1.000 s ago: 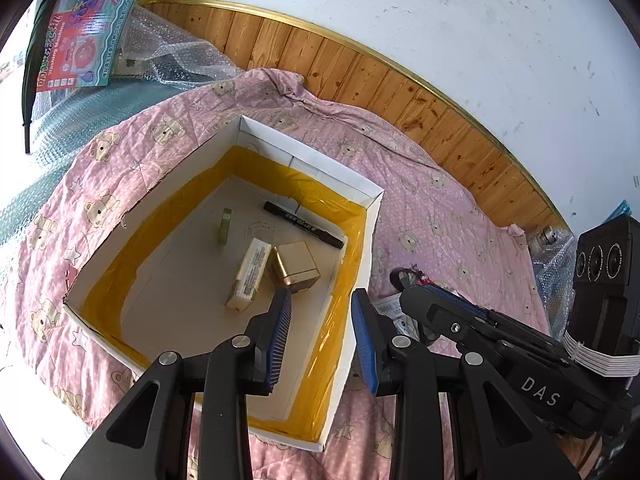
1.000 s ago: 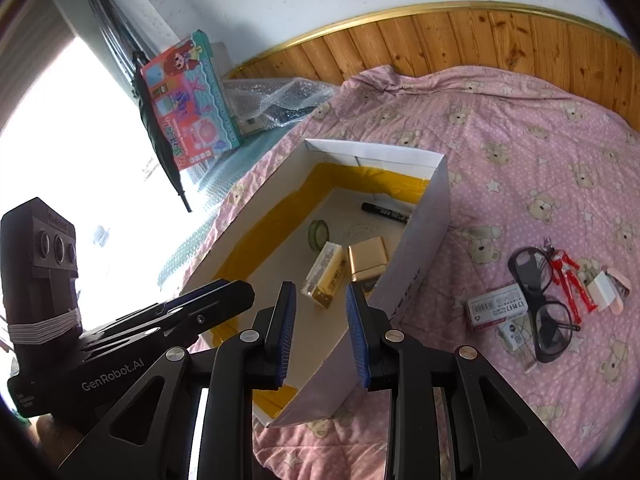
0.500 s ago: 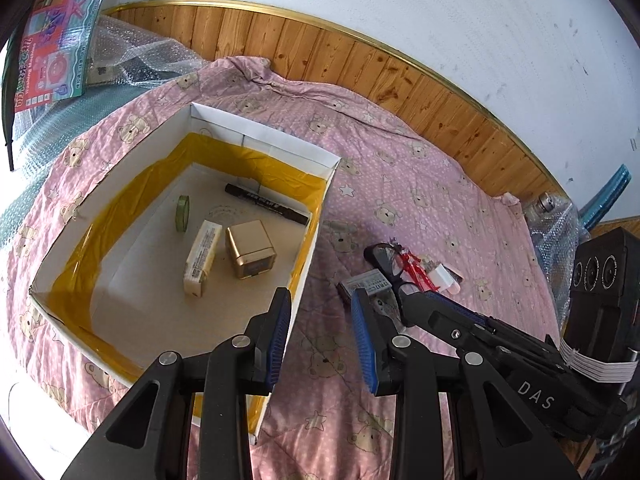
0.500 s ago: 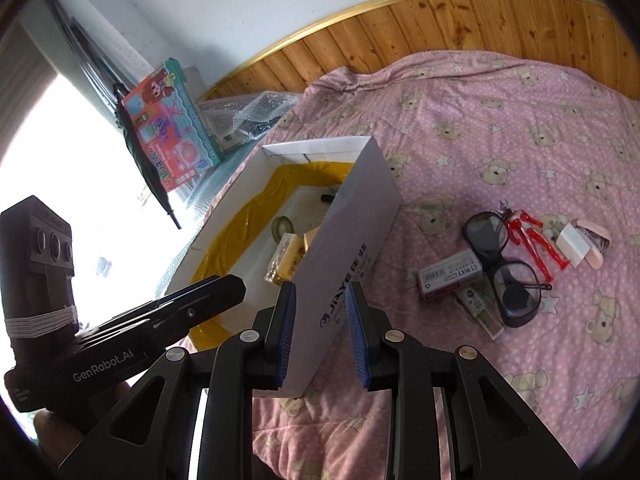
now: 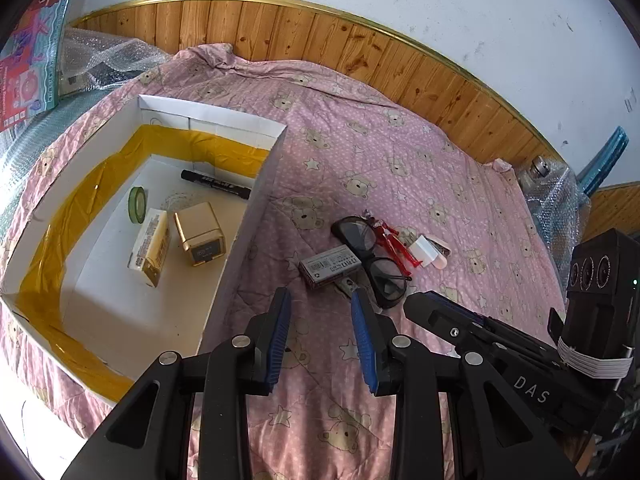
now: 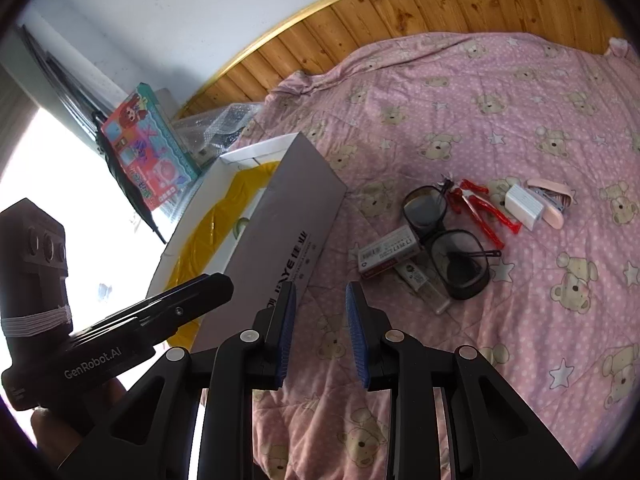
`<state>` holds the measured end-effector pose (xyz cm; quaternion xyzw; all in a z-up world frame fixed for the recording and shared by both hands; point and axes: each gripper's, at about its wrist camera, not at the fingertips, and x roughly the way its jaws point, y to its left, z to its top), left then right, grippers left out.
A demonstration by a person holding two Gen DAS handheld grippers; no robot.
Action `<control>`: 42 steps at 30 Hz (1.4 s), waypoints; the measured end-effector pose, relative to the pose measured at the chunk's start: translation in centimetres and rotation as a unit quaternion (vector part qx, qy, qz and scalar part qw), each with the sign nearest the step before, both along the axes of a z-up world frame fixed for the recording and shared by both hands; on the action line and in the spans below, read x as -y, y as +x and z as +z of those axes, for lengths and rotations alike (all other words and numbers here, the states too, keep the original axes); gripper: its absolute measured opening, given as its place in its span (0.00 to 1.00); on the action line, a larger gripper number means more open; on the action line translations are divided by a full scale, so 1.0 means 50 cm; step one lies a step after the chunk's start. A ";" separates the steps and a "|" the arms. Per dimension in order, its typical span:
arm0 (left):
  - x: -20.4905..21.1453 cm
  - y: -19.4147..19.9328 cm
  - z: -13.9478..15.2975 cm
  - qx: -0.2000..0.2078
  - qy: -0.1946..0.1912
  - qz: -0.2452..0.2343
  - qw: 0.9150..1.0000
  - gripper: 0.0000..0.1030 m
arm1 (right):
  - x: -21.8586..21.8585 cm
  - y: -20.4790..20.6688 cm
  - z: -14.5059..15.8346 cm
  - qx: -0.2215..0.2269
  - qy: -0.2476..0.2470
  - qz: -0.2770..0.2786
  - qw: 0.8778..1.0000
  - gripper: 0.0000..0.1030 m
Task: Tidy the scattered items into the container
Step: 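Withdraw both open grippers from the box toward the staples box and glasses, then close the left gripper on the staples box while the right gripper grasps the black glasses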
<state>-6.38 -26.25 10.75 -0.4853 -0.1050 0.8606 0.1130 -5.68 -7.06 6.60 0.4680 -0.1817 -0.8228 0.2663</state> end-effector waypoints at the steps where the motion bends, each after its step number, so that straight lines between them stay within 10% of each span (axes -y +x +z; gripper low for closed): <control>1: -0.008 -0.002 -0.003 0.002 -0.001 -0.003 1.000 0.32 | -0.008 0.000 -0.004 0.002 -0.001 -0.003 1.000 0.28; 42: -0.140 -0.211 -0.256 0.076 -0.043 -0.063 0.994 0.48 | -0.144 -0.159 -0.246 0.125 0.016 -0.062 0.990 0.39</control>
